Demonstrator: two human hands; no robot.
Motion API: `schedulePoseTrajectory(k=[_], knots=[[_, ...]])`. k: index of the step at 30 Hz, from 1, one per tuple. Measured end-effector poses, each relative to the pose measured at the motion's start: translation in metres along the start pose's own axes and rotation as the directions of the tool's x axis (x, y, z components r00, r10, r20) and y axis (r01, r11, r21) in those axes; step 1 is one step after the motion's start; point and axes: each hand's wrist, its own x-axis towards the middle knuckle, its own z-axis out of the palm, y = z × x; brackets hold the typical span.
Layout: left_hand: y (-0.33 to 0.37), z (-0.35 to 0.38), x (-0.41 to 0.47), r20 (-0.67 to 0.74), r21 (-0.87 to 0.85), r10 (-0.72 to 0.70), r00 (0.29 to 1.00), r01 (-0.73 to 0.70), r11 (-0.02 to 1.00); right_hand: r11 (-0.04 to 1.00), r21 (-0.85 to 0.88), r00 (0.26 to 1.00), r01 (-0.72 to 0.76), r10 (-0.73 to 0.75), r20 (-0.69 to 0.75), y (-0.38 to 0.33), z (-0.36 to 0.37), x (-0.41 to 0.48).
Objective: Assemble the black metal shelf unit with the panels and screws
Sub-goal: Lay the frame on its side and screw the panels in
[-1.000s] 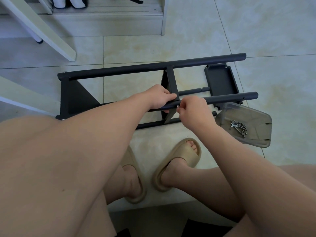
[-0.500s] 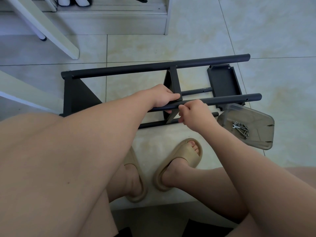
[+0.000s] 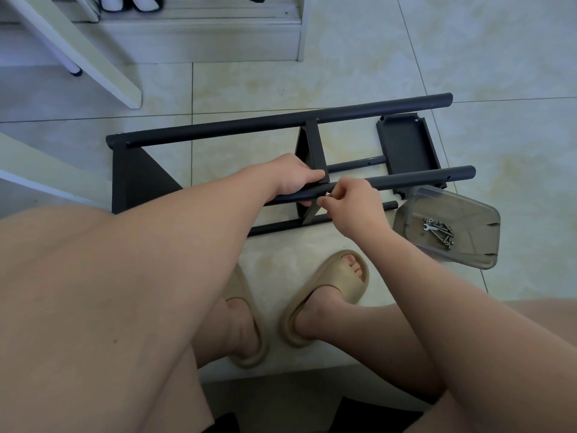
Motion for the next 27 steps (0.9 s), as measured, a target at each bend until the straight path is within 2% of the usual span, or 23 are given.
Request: schedulePoseTrajectory(k=[5, 14, 24, 27], knots=[[-0.001, 0.002, 0.001, -0.009, -0.030, 0.003, 1.000, -0.004, 1.000, 0.993, -0.101, 0.997, 0.068, -0.070, -0.017, 0.001, 0.001, 0.000], [-0.004, 0.003, 0.006, -0.043, -0.112, 0.030, 0.999, -0.035, 0.993, 0.999, 0.000, 0.995, 0.046, -0.045, 0.089, 0.001, -0.010, 0.002], [0.000, -0.005, 0.005, 0.036, -0.144, -0.007, 0.999, 0.012, 0.990, 0.983, 0.176, 0.990, -0.055, 0.031, 0.137, 0.003, 0.000, 0.000], [0.001, -0.006, 0.004, 0.050, -0.162, -0.016, 0.999, 0.024, 0.987, 0.994, 0.106, 0.993, -0.041, 0.028, 0.116, 0.004, -0.002, 0.001]])
